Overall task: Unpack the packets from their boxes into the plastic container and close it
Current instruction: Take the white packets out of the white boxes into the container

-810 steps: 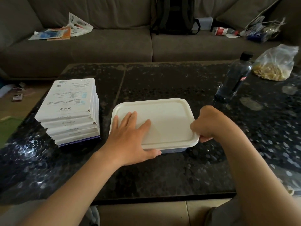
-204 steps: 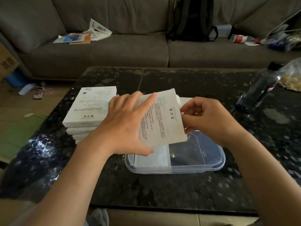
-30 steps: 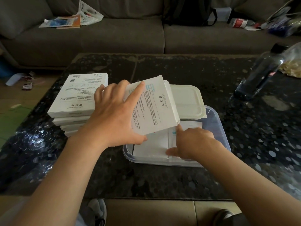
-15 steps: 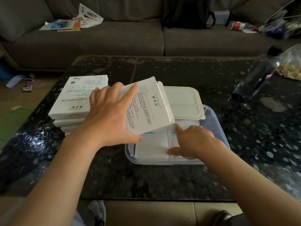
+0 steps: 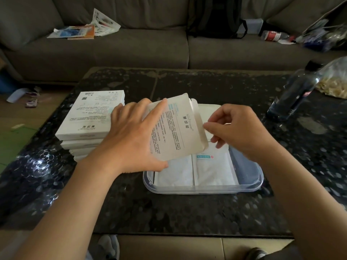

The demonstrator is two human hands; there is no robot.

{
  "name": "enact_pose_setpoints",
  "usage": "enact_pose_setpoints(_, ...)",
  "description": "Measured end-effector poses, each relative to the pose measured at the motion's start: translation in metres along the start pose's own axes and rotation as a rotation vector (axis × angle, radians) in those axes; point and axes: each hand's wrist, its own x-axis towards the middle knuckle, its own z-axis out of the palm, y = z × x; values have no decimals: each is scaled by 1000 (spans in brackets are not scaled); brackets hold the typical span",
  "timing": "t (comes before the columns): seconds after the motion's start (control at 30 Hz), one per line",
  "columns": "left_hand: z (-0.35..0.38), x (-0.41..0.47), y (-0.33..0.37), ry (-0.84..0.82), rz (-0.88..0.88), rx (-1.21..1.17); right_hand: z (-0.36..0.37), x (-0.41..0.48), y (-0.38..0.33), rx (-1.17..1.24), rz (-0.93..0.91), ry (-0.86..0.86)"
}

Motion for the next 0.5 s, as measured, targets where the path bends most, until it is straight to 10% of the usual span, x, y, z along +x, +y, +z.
enact_pose_setpoints(0.5, 0, 2, 17, 48, 92, 84, 19, 14, 8, -100, -39, -124)
